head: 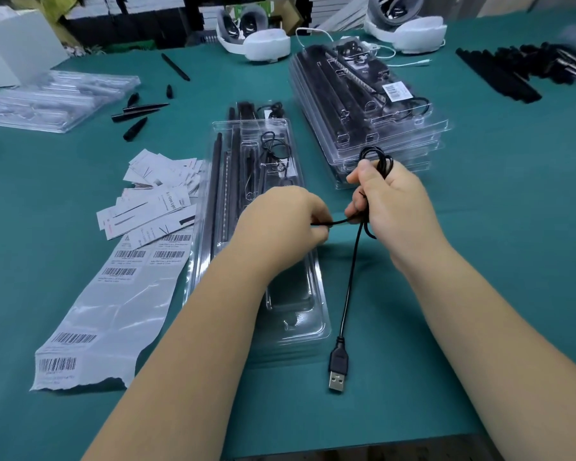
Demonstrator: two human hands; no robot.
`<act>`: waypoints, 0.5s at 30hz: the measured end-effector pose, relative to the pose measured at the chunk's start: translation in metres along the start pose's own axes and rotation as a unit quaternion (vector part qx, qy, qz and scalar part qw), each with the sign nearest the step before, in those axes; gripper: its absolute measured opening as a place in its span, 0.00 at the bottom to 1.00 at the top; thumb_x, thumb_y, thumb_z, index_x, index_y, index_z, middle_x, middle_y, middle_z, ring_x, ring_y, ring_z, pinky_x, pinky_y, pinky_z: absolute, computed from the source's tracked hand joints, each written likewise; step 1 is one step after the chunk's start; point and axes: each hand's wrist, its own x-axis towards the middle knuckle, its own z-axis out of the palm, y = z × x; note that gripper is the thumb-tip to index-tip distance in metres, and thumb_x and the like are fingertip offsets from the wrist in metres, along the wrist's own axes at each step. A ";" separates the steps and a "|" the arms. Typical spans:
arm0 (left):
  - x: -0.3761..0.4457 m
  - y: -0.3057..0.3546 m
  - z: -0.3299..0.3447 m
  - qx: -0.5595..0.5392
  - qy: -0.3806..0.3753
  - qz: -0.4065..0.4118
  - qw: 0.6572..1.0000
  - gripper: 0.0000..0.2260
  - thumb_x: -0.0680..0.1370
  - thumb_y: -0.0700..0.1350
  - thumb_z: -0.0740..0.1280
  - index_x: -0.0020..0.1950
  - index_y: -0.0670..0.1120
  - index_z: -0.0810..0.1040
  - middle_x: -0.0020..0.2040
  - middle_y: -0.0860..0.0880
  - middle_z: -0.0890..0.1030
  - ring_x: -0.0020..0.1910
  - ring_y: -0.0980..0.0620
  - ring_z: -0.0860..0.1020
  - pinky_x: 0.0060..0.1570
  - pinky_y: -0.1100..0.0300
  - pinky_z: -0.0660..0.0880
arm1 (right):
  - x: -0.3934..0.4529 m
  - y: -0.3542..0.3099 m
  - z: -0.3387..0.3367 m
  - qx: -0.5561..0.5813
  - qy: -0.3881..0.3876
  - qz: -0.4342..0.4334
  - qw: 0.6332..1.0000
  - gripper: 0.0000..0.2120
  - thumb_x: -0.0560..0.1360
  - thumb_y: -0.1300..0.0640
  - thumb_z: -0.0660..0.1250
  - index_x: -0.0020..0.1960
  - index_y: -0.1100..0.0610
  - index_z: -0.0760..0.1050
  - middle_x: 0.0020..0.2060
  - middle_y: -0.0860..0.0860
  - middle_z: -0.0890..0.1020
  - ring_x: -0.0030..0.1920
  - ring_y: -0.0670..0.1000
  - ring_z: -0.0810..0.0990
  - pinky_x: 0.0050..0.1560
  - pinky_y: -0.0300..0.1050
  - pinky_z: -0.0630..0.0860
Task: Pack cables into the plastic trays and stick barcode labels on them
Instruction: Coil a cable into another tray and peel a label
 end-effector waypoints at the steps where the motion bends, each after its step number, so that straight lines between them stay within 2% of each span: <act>1: 0.000 0.000 0.000 0.001 -0.010 0.007 1.000 0.09 0.74 0.45 0.68 0.51 0.54 0.84 0.48 0.54 0.82 0.50 0.52 0.77 0.50 0.53 0.76 | 0.000 0.001 0.000 -0.001 -0.006 0.006 1.000 0.11 0.81 0.56 0.57 0.40 0.54 0.70 0.21 0.43 0.71 0.26 0.45 0.73 0.28 0.37 0.72; 3: 0.001 0.000 0.000 -0.003 -0.038 0.019 0.999 0.08 0.74 0.46 0.69 0.51 0.54 0.84 0.47 0.54 0.82 0.49 0.53 0.77 0.50 0.53 0.76 | 0.001 0.003 0.002 -0.038 -0.020 0.010 0.999 0.11 0.80 0.54 0.57 0.40 0.52 0.70 0.22 0.43 0.71 0.27 0.46 0.72 0.30 0.41 0.71; 6: 0.000 0.000 0.000 -0.037 -0.046 0.014 0.998 0.11 0.72 0.45 0.71 0.54 0.52 0.81 0.47 0.56 0.82 0.49 0.55 0.77 0.51 0.54 0.76 | 0.000 0.010 0.003 -0.179 -0.044 -0.021 0.983 0.10 0.79 0.52 0.57 0.43 0.56 0.71 0.30 0.48 0.74 0.35 0.53 0.73 0.40 0.50 0.72; 9: 0.000 -0.002 0.001 -0.112 -0.015 -0.011 0.994 0.20 0.69 0.43 0.74 0.56 0.50 0.68 0.41 0.56 0.81 0.40 0.59 0.76 0.43 0.55 0.75 | 0.000 0.010 0.001 -0.294 -0.062 -0.022 0.954 0.08 0.78 0.54 0.56 0.47 0.58 0.70 0.36 0.51 0.75 0.39 0.55 0.73 0.36 0.47 0.68; 11: 0.000 -0.002 0.003 -0.111 -0.007 -0.004 0.994 0.27 0.69 0.43 0.74 0.62 0.51 0.64 0.40 0.56 0.81 0.36 0.62 0.74 0.40 0.56 0.74 | 0.001 0.009 -0.003 -0.336 -0.093 0.001 0.937 0.07 0.76 0.55 0.56 0.49 0.57 0.71 0.40 0.52 0.77 0.42 0.55 0.74 0.38 0.46 0.68; 13: 0.000 -0.002 0.004 -0.080 -0.010 0.016 0.997 0.33 0.69 0.44 0.74 0.70 0.55 0.62 0.41 0.56 0.80 0.36 0.61 0.73 0.40 0.57 0.74 | 0.001 0.006 -0.006 -0.369 -0.137 0.032 0.919 0.07 0.75 0.52 0.56 0.43 0.54 0.69 0.39 0.51 0.75 0.41 0.54 0.73 0.35 0.47 0.66; 15: 0.000 -0.003 0.004 -0.046 -0.012 0.037 0.998 0.33 0.70 0.47 0.74 0.72 0.58 0.64 0.43 0.56 0.79 0.40 0.56 0.74 0.44 0.56 0.74 | -0.001 0.004 -0.006 -0.409 -0.188 0.049 0.892 0.10 0.74 0.48 0.57 0.38 0.52 0.65 0.37 0.49 0.73 0.39 0.51 0.72 0.33 0.46 0.63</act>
